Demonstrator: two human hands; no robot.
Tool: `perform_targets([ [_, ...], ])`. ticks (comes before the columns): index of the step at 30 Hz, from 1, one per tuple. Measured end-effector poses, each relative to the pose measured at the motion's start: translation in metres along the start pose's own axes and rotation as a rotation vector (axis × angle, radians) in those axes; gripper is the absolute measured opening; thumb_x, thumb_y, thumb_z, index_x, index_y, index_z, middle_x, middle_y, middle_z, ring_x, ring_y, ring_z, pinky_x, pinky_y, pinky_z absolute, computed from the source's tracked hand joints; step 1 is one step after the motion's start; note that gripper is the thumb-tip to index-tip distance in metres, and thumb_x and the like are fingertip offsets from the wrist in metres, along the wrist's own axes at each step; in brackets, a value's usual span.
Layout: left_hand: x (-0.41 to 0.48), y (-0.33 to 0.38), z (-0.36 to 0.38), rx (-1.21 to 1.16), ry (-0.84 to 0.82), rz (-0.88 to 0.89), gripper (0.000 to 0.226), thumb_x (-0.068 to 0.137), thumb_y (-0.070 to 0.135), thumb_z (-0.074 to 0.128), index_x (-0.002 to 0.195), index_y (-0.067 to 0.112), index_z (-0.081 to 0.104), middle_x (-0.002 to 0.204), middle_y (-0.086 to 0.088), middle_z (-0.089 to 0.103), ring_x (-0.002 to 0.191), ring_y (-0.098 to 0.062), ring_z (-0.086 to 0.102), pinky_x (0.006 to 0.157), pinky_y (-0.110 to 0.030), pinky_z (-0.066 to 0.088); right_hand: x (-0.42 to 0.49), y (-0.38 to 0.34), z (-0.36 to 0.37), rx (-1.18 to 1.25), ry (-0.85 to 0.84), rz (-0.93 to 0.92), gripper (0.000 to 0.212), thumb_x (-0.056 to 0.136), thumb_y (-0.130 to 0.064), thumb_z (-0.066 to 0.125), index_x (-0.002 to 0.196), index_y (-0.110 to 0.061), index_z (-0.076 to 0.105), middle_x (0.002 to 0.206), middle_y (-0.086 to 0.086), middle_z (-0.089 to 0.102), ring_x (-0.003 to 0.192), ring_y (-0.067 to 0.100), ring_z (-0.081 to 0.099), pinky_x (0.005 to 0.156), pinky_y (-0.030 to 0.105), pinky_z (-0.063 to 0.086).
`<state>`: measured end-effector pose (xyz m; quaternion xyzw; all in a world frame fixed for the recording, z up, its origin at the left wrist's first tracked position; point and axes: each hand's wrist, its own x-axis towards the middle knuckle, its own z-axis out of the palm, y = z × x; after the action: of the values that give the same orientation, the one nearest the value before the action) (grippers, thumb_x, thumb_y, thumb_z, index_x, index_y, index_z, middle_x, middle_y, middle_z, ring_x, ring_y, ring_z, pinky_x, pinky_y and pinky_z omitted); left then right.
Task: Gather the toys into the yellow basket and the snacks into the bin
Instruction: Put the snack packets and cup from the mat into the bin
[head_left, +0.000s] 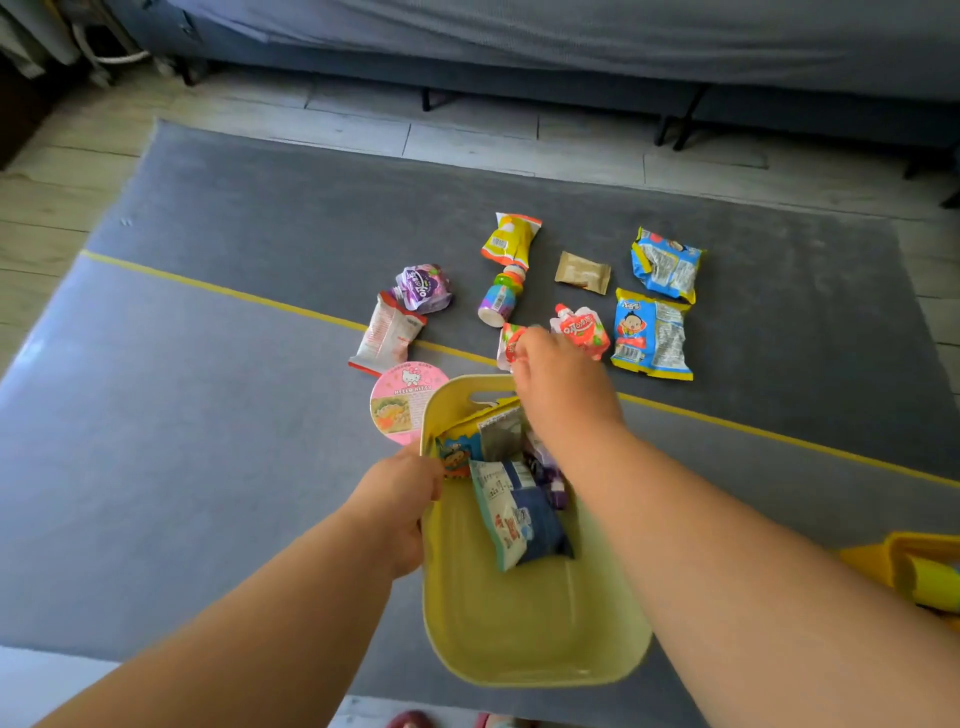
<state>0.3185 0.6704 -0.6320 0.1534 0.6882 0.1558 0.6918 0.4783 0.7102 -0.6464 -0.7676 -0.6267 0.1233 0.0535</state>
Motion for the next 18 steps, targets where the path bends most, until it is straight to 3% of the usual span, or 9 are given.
perform_targets([
  [2, 0.002, -0.001, 0.001, 0.011, -0.026, -0.012, 0.044, 0.082, -0.013, 0.032, 0.106, 0.006, 0.064, 0.096, -0.023, 0.069, 0.085, -0.04, 0.068, 0.071, -0.051, 0.059, 0.027, 0.013, -0.002, 0.101, 0.043, 0.063, 0.019, 0.096, -0.021, 0.049, 0.113, -0.013, 0.055, 0.113, 0.01, 0.057, 0.102, 0.03, 0.056, 0.069, 0.035, 0.038],
  [5, 0.01, -0.001, 0.004, -0.012, -0.08, -0.015, 0.051, 0.082, -0.012, 0.031, 0.108, 0.015, 0.065, 0.101, -0.021, 0.07, 0.095, -0.041, 0.067, 0.082, -0.056, 0.056, 0.07, 0.033, 0.014, 0.109, -0.131, 0.194, 0.033, 0.092, -0.023, 0.055, 0.124, -0.016, 0.053, 0.128, 0.011, 0.052, 0.116, 0.032, 0.052, 0.087, 0.039, 0.044],
  [8, 0.017, -0.001, 0.006, -0.037, -0.13, -0.002, 0.058, 0.082, -0.013, 0.03, 0.11, 0.021, 0.067, 0.103, -0.022, 0.071, 0.096, -0.042, 0.067, 0.079, -0.055, 0.058, 0.096, 0.04, 0.032, 0.008, -0.305, 0.197, 0.043, 0.09, -0.027, 0.058, 0.13, -0.017, 0.049, 0.134, 0.011, 0.05, 0.124, 0.031, 0.047, 0.096, 0.037, 0.041],
  [11, 0.019, -0.001, 0.007, -0.057, -0.165, -0.003, 0.058, 0.082, -0.014, 0.029, 0.105, 0.023, 0.068, 0.099, -0.021, 0.072, 0.095, -0.042, 0.068, 0.079, -0.053, 0.058, 0.112, 0.035, 0.046, -0.124, -0.455, 0.148, 0.056, 0.084, -0.033, 0.066, 0.133, -0.018, 0.044, 0.133, 0.012, 0.049, 0.126, 0.03, 0.045, 0.099, 0.038, 0.039],
  [15, 0.021, 0.0, 0.006, -0.073, -0.197, -0.004, 0.06, 0.08, -0.014, 0.029, 0.093, 0.026, 0.072, 0.087, -0.017, 0.076, 0.092, -0.039, 0.069, 0.073, -0.048, 0.059, 0.124, 0.033, 0.058, -0.247, -0.517, 0.098, 0.078, 0.075, -0.038, 0.076, 0.139, -0.017, 0.035, 0.137, 0.013, 0.044, 0.127, 0.033, 0.044, 0.098, 0.042, 0.042],
  [18, 0.023, 0.002, 0.007, -0.069, -0.204, -0.015, 0.061, 0.08, -0.014, 0.029, 0.101, 0.025, 0.071, 0.084, -0.016, 0.076, 0.09, -0.038, 0.07, 0.07, -0.044, 0.059, 0.128, 0.037, 0.061, -0.336, -0.538, 0.063, 0.081, 0.077, -0.035, 0.075, 0.142, -0.019, 0.03, 0.138, 0.013, 0.041, 0.128, 0.035, 0.043, 0.095, 0.045, 0.044],
])
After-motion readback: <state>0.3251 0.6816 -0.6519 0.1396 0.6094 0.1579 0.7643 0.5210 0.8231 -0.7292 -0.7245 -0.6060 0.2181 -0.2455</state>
